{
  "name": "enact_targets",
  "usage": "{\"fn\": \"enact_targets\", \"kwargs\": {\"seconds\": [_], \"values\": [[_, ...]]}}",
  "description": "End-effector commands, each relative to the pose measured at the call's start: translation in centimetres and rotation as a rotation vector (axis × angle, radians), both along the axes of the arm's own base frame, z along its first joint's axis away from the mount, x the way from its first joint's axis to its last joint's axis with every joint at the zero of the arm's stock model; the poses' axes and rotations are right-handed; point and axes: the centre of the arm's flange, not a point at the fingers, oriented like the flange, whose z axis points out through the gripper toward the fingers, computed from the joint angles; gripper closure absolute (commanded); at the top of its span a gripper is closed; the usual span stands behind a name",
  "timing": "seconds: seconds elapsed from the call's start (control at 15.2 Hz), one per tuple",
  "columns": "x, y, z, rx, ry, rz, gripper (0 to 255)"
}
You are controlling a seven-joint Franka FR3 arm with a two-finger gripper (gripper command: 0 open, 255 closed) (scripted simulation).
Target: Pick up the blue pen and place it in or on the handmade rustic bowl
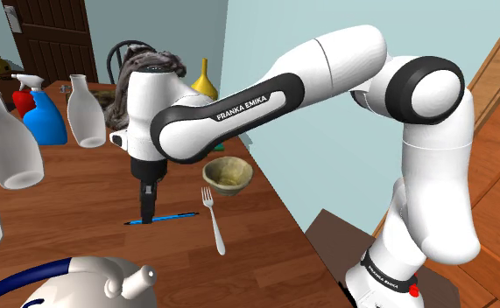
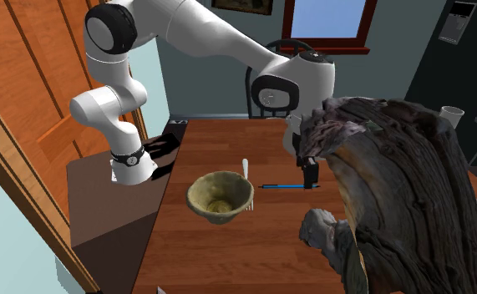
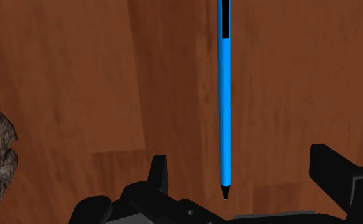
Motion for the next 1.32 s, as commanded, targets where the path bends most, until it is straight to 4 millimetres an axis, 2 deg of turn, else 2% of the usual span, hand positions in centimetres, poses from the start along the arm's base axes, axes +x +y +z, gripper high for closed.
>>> {"fn": "enact_targets", "kwargs": {"seconds": [0.0, 0.2, 0.73, 0.79, 1.25], "values": [[0.2, 0.2, -1.2, 0.0, 0.0, 0.001, 0], [0.2, 0.3, -2.5, 0.0, 0.0, 0.001, 0], [0.2, 0.3, -2.5, 0.0, 0.0, 0.001, 0], [0.2, 0.3, -2.5, 0.0, 0.0, 0.001, 255], [0.2, 0.3, -2.5, 0.0, 0.0, 0.001, 255]]}}
